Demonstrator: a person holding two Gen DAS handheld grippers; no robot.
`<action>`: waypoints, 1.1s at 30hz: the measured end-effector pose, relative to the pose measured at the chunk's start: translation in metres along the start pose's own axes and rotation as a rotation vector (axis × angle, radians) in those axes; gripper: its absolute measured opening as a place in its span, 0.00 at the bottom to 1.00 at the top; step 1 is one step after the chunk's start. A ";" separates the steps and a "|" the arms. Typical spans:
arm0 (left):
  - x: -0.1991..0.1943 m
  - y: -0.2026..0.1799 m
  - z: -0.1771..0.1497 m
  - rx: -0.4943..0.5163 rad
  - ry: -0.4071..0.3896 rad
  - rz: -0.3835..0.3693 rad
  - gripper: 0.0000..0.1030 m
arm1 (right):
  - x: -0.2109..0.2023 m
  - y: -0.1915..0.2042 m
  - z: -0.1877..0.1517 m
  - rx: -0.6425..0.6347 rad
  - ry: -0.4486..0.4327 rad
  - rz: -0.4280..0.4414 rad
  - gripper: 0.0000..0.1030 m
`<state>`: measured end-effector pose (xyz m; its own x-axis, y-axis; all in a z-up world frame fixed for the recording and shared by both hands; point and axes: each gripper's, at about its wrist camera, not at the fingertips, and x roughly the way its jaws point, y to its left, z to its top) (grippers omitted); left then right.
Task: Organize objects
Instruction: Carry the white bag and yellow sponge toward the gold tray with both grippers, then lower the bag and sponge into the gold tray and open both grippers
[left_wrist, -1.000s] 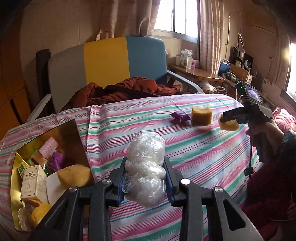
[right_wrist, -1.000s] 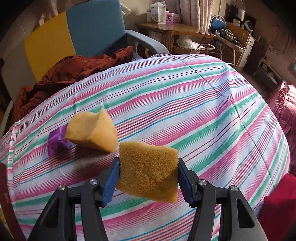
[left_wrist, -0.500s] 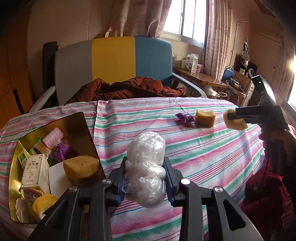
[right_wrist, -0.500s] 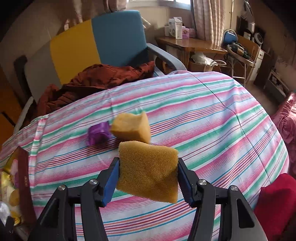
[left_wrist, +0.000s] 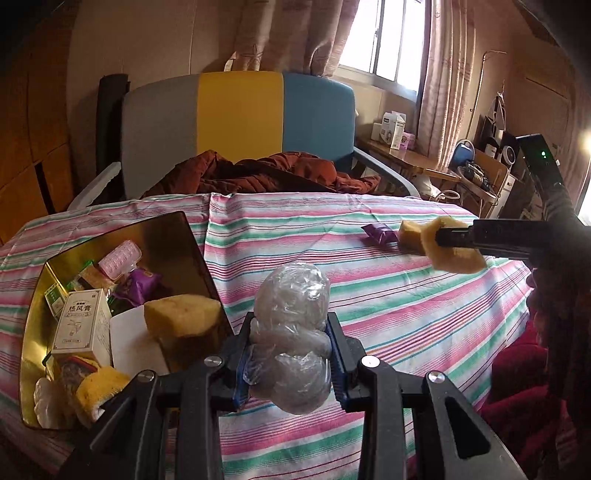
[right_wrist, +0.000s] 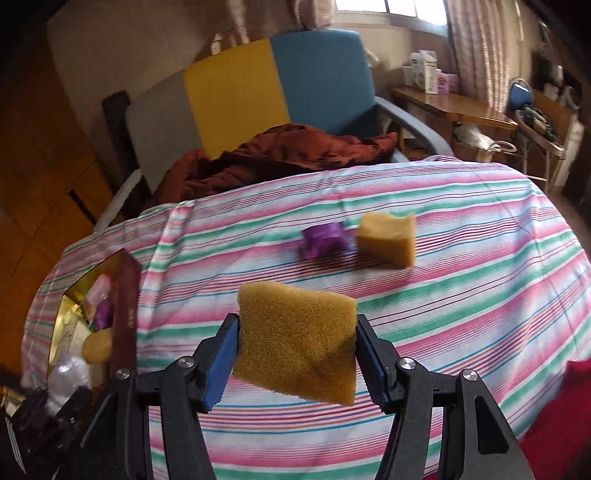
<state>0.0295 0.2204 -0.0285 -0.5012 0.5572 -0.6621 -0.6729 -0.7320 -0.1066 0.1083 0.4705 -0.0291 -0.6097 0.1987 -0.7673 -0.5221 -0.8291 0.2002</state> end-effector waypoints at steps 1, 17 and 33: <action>-0.001 0.002 -0.001 -0.004 -0.001 0.002 0.33 | 0.001 0.007 -0.002 -0.011 0.006 0.014 0.60; -0.052 0.102 -0.013 -0.229 -0.056 0.098 0.33 | 0.032 0.144 -0.024 -0.266 0.109 0.282 0.60; -0.074 0.214 -0.027 -0.437 -0.080 0.265 0.34 | 0.049 0.248 -0.032 -0.440 0.148 0.411 0.61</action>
<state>-0.0630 0.0117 -0.0219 -0.6753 0.3463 -0.6512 -0.2359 -0.9380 -0.2541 -0.0315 0.2580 -0.0364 -0.6034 -0.2314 -0.7631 0.0522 -0.9664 0.2518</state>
